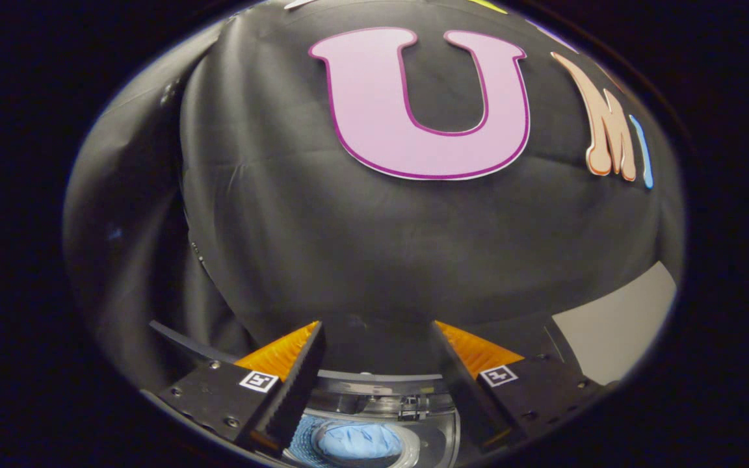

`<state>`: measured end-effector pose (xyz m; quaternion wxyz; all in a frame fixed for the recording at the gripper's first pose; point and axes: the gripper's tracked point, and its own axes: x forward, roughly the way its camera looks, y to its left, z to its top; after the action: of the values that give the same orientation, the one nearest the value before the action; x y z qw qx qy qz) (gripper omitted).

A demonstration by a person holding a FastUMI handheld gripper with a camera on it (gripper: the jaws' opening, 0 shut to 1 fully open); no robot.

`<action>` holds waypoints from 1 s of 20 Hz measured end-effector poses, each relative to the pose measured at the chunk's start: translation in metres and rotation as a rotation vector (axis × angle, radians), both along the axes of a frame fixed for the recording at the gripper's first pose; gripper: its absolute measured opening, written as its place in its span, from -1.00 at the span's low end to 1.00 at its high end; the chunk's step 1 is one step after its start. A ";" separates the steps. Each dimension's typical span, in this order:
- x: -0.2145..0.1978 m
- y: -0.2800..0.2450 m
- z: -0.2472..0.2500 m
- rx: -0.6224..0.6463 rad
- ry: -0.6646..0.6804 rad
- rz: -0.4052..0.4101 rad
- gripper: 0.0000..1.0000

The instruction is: Put the clothes into the washing machine and then close the washing machine lid.

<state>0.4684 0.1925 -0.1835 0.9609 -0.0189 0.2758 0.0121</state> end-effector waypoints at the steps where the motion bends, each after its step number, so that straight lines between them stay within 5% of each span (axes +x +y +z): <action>1: 0.000 -0.001 -0.002 0.004 0.003 0.005 0.94; 20: 0.013 -0.004 0.009 -0.023 -0.013 0.151 0.95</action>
<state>0.4817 0.1884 -0.1743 0.9588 -0.0510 0.2676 0.0812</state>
